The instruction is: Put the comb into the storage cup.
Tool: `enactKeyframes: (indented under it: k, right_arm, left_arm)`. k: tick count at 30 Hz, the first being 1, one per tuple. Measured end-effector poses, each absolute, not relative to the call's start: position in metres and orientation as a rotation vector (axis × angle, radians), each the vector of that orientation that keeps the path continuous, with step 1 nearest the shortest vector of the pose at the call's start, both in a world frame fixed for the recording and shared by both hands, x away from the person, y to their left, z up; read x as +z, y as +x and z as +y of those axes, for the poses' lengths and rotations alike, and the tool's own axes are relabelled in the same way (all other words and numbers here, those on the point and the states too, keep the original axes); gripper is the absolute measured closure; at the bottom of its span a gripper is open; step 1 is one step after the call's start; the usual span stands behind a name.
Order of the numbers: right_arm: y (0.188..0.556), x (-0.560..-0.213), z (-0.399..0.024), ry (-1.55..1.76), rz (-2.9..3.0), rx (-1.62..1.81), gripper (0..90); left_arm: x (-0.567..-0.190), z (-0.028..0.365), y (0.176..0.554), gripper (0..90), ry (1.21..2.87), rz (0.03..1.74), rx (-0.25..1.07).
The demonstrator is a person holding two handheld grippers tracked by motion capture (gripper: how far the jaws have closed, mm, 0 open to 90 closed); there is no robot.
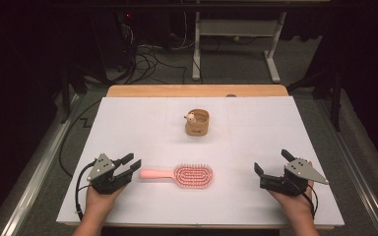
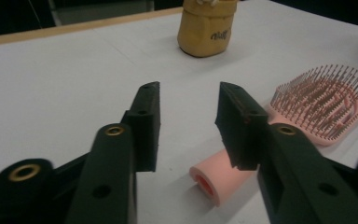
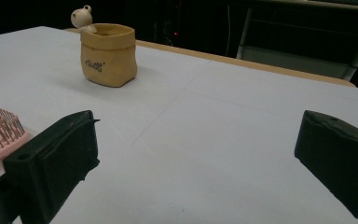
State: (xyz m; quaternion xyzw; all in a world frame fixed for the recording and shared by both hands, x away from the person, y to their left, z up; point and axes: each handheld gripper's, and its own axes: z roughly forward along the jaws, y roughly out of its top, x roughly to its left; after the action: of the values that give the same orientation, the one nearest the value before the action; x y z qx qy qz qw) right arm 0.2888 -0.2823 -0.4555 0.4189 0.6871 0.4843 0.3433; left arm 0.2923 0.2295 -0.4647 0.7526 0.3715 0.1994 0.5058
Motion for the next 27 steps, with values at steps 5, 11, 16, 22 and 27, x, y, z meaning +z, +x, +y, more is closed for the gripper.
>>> enactKeyframes:
  k: [5,11,16,22,27]
  right_arm:
    - [0.29,-0.457,-0.279,1.083,1.799,1.252,0.4]
    - [0.29,-0.458,-0.275,1.076,1.814,1.248,0.3]
    - [0.29,-0.459,-0.275,1.075,1.82,1.247,0.4]
    - [0.29,-0.459,-0.273,1.063,1.834,1.246,0.4]
    - [0.29,-0.459,-0.27,1.059,1.843,1.246,0.4]
  left_arm:
    - [-0.467,0.211,0.3,90.0,1.959,0.933,0.499]
    - [-0.468,0.198,0.309,90.0,2.055,0.949,0.501]
    - [-0.473,0.193,0.314,90.0,2.12,0.951,0.482]
    - [-0.471,0.192,0.318,90.0,2.17,0.931,0.405]
    - [-0.468,0.185,0.311,90.0,2.235,0.889,0.405]
